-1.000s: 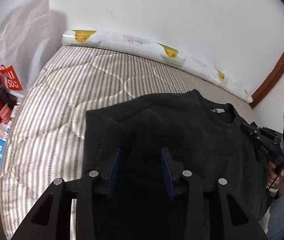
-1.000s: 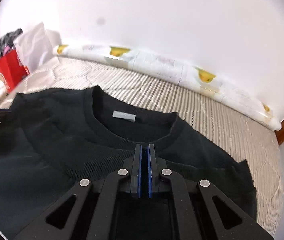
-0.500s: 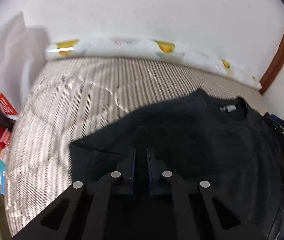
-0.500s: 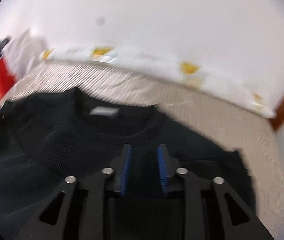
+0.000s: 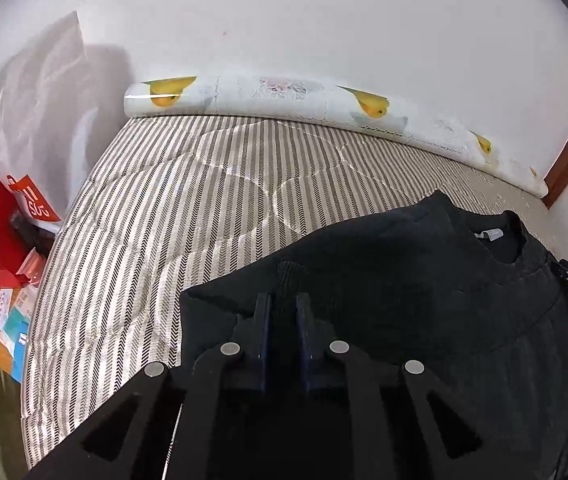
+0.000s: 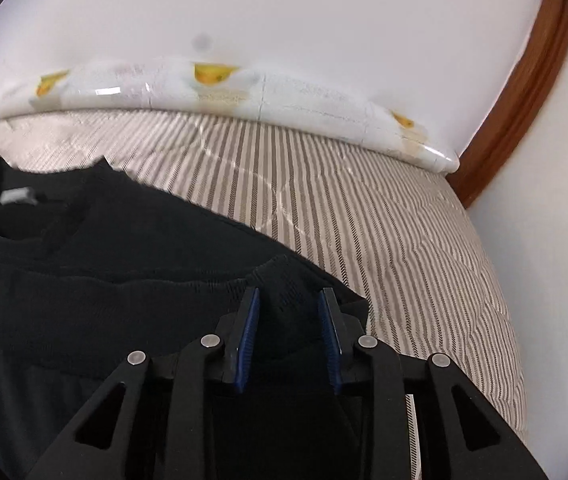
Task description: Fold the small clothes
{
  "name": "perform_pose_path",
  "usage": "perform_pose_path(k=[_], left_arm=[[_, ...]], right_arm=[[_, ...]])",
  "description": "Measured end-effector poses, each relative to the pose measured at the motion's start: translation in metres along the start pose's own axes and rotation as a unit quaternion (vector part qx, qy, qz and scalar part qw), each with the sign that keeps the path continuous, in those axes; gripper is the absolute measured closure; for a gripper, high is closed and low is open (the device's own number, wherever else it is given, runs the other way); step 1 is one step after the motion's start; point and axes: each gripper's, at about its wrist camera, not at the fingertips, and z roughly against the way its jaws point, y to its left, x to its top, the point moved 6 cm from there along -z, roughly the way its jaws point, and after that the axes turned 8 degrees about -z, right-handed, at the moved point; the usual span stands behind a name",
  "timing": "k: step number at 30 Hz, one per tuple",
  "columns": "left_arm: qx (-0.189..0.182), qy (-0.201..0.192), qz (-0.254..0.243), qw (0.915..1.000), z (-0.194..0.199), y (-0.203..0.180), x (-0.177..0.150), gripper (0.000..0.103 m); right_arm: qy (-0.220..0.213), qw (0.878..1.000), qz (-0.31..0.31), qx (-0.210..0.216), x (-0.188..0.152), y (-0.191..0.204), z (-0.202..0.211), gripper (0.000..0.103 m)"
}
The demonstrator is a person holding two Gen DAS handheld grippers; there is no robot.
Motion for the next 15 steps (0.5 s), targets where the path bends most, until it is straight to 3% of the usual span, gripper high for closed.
perform_pose_path(k=[5, 9, 15], left_arm=[[-0.008, 0.005, -0.004, 1.0000, 0.009, -0.009, -0.006, 0.078], [0.006, -0.002, -0.028, 0.9996, 0.025, -0.018, -0.013, 0.072], [0.006, -0.018, -0.040, 0.9990, 0.060, -0.027, -0.024, 0.063]], right_arm=[[-0.008, 1.000, -0.008, -0.002, -0.003, -0.007, 0.010, 0.073], [-0.005, 0.999, -0.033, 0.006, -0.010, -0.014, 0.031, 0.058], [-0.011, 0.999, -0.015, 0.052, -0.027, 0.007, 0.081, 0.048]])
